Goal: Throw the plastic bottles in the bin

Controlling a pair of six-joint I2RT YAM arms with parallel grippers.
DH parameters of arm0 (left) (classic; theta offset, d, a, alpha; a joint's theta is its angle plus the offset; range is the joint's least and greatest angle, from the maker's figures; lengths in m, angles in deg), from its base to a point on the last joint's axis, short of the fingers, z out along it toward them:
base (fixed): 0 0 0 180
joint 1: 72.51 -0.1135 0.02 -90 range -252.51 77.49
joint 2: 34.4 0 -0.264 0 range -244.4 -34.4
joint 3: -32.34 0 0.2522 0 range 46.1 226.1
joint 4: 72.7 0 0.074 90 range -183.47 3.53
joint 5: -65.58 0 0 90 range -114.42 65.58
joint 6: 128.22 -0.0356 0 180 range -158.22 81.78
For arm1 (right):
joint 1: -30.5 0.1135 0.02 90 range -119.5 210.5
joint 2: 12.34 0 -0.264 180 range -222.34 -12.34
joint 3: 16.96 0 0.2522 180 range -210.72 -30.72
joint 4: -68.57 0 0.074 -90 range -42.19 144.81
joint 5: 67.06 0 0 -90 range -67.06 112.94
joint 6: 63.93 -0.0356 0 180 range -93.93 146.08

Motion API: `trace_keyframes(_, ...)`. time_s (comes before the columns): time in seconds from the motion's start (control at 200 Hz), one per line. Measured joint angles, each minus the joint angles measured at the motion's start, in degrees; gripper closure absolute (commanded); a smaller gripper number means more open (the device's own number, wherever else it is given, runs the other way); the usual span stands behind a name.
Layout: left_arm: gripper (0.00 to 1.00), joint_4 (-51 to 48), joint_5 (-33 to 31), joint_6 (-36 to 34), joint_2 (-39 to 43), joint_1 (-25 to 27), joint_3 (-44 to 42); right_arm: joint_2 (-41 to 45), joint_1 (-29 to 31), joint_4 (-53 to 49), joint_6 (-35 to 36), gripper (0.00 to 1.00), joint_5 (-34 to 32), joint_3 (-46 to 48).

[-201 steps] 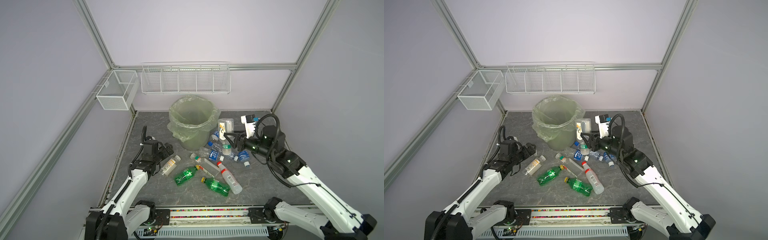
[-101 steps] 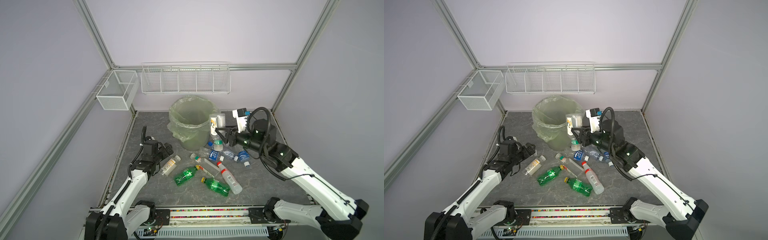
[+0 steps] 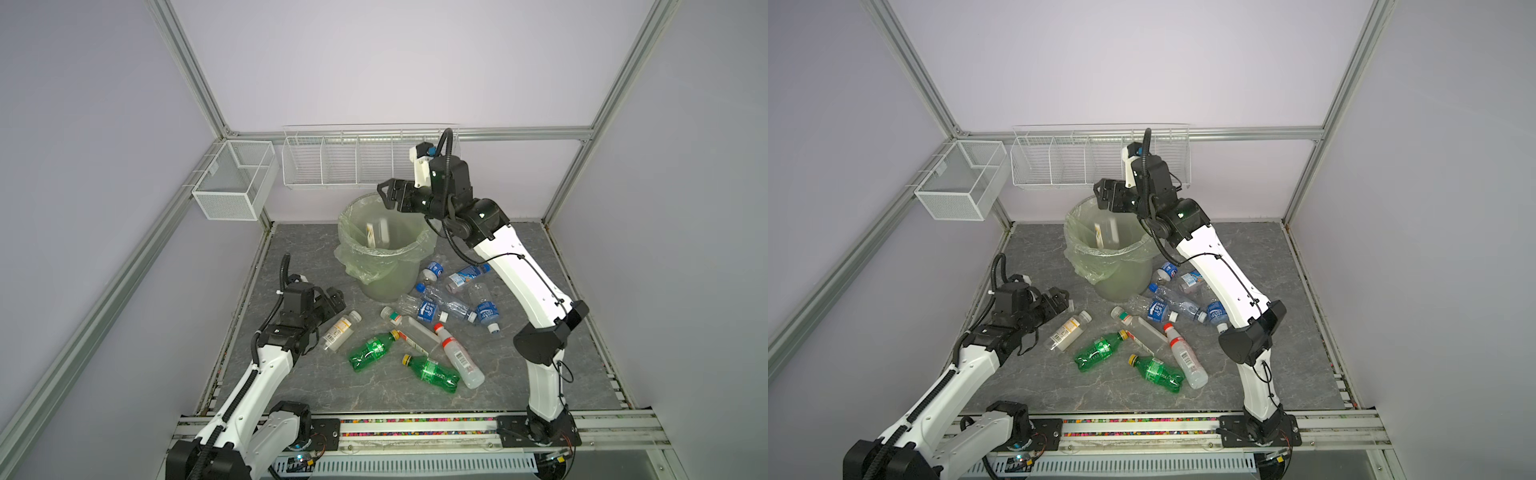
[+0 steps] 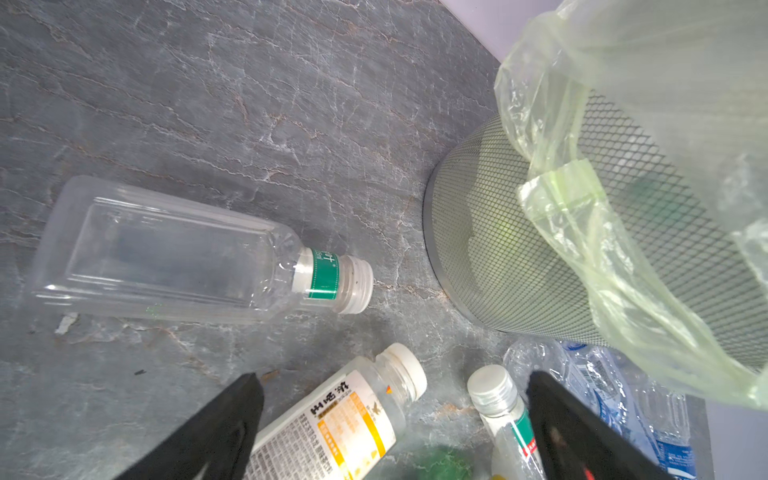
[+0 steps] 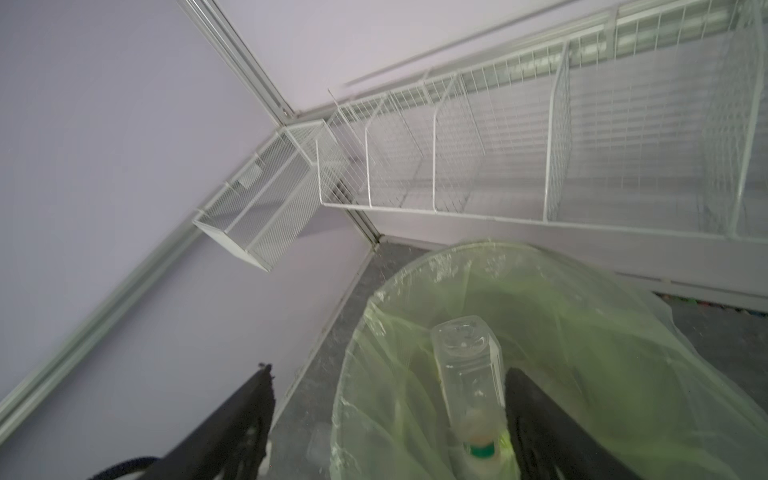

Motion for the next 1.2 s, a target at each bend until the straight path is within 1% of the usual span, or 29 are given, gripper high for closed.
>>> trace_keyframes(0.1,0.01,-1.1,-0.2,-0.1,0.9,0.0,0.0,10.0,0.2,3.0,0.0,0.12,0.2,17.3)
trace_keyframes(0.19,0.01,-1.7,-0.2,-0.2,1.7,0.0,0.0,19.6,0.2,7.2,0.2,0.12,-0.3,30.4)
trace_keyframes(0.245,0.01,-2.0,-0.4,-0.2,2.1,0.0,0.0,25.2,0.2,9.5,0.2,0.12,-1.1,36.3)
trace_keyframes(0.335,0.01,-2.0,-0.5,-0.2,2.6,0.0,0.0,32.8,0.0,12.4,0.4,0.12,-2.3,42.9)
trace_keyframes(0.44,0.01,-2.0,-0.3,-0.2,2.7,0.0,0.1,39.5,-0.4,13.8,0.5,0.12,-3.8,48.9)
trace_keyframes(0.57,0.01,-1.6,0.3,-0.2,2.3,0.0,0.3,44.1,-0.9,12.3,0.9,0.12,-4.6,54.1)
trace_keyframes(0.725,0.01,-0.7,1.7,-0.2,1.6,0.0,0.4,46.1,-1.5,8.7,0.9,0.12,-5.1,58.0)
trace_keyframes(1.0,0.01,-1.0,2.7,-0.9,6.2,0.0,0.3,49.5,-2.0,2.8,1.0,0.12,-8.1,65.4)
trace_keyframes(1.2,0.01,-2.4,3.1,-2.3,7.1,0.1,0.3,51.9,-2.2,1.6,0.5,0.12,-9.0,71.4)
